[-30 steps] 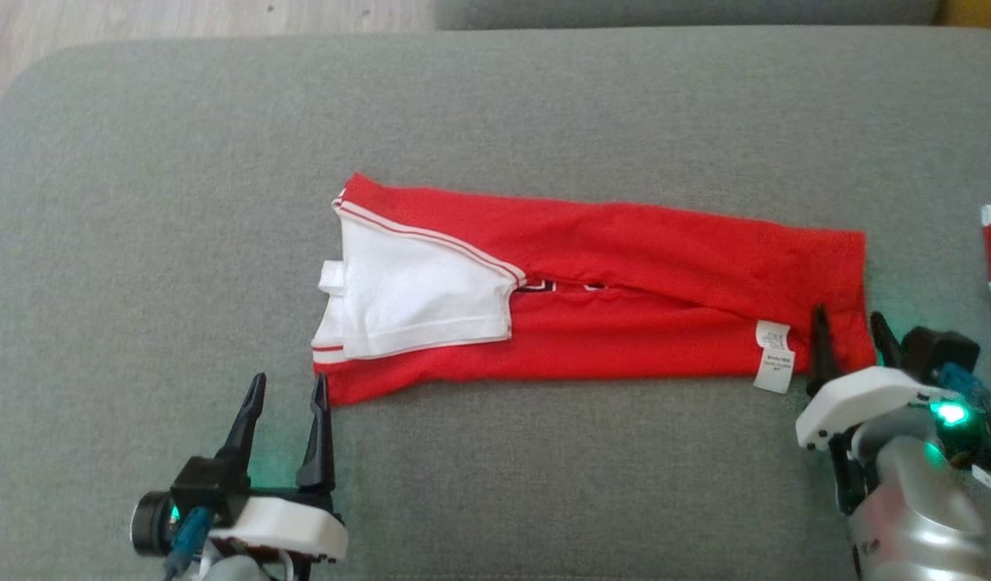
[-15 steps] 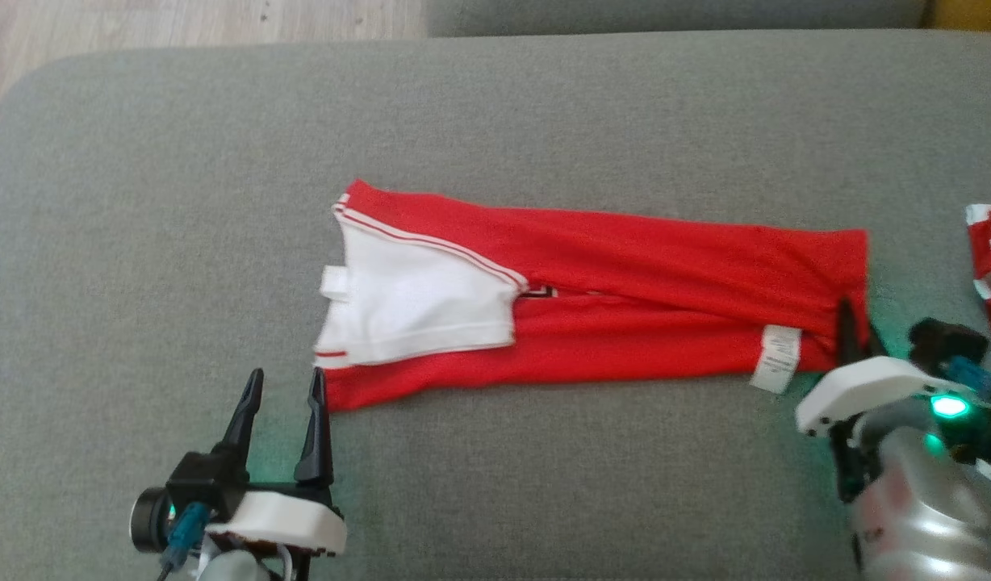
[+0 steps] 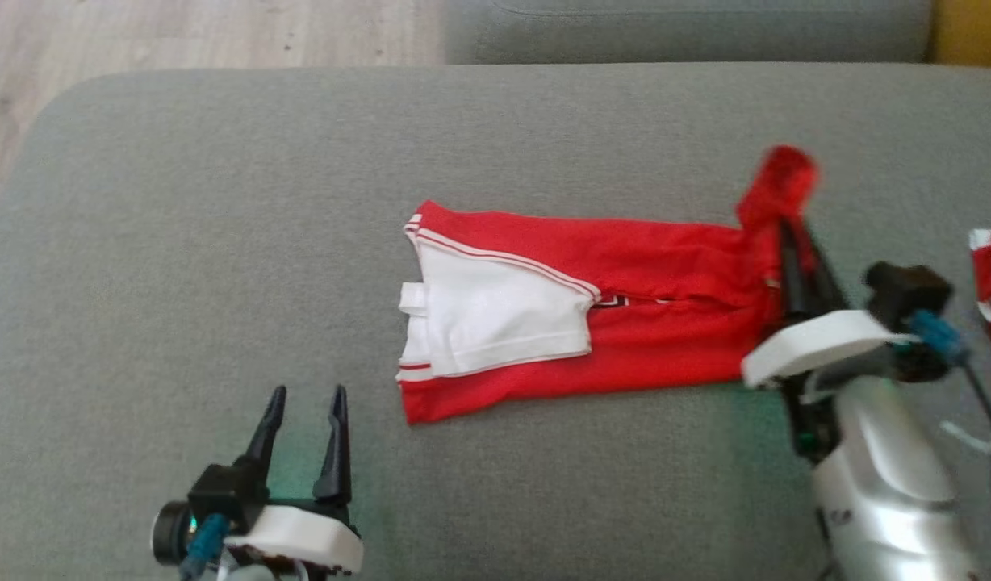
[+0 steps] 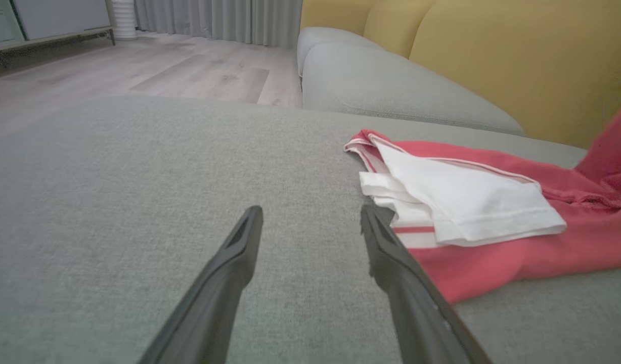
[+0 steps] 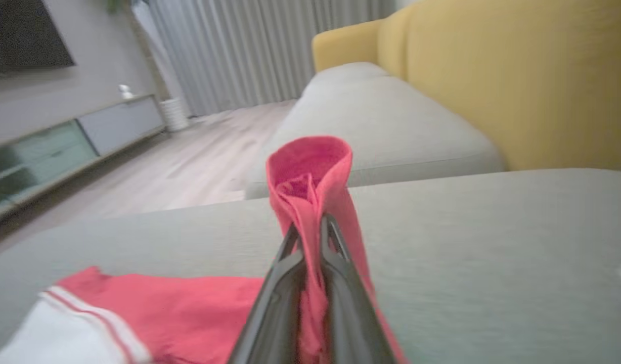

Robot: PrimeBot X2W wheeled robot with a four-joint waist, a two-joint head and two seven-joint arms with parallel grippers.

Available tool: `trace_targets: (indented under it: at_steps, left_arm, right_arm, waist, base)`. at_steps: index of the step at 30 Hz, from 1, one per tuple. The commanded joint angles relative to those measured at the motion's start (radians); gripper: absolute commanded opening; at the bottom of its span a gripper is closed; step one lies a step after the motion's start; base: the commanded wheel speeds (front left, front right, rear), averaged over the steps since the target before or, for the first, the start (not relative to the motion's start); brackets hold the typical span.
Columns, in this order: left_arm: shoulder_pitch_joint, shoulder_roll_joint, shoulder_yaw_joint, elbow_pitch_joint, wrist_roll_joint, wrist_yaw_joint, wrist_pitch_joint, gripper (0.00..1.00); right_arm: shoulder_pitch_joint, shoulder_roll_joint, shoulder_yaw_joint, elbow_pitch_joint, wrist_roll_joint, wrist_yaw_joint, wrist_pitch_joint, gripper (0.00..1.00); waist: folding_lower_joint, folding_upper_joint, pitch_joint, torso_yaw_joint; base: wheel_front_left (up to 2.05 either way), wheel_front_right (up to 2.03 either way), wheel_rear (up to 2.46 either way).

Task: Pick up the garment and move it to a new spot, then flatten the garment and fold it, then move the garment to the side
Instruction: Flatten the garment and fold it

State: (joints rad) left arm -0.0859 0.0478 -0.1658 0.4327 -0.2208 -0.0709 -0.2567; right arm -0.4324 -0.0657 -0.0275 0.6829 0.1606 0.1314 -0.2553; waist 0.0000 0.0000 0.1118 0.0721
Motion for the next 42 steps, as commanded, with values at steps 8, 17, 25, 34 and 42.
trace_targets:
  at_steps: [8, 17, 25, 34, 42]
  left_arm:
    - [-0.025, 0.002, -0.044, -0.015, -0.025, 0.002, -0.005, 1.0]
    - [-0.033, 0.002, -0.108, 0.015, -0.057, -0.003, -0.005, 1.0]
    - [-0.038, 0.002, -0.085, 0.014, -0.047, 0.021, -0.005, 1.0]
    - [-0.049, 0.002, -0.002, -0.035, 0.0, 0.051, -0.005, 1.0]
    - [-0.024, 0.002, 0.063, -0.052, 0.027, 0.066, -0.005, 1.0]
  right_arm:
    - [-0.017, 0.015, 0.407, -0.117, 0.383, -0.001, 0.042, 0.0]
    - [-0.099, 0.015, 0.635, -0.049, 0.481, -0.001, 0.025, 0.0]
    - [-0.147, 0.015, 0.65, -0.011, 0.539, -0.001, -0.005, 1.0]
    - [-0.022, 0.015, 0.331, -0.047, 0.274, -0.001, -0.006, 1.0]
    - [0.104, 0.015, 0.181, -0.098, 0.124, -0.001, -0.006, 1.0]
  waist:
    - [0.0, 0.0, -0.004, 0.117]
    - [0.0, 0.0, 0.022, 0.221]
    - [0.0, 0.0, 0.013, 0.187]
    - [0.0, 0.0, -0.007, 0.044]
    - [0.0, 0.0, -0.025, -0.03]
  base:
    - [0.0, 0.0, 0.0]
    - [0.0, 0.0, 0.0]
    - [0.0, 0.0, 0.0]
    - [0.0, 0.0, 0.0]
    - [0.0, 0.0, 0.0]
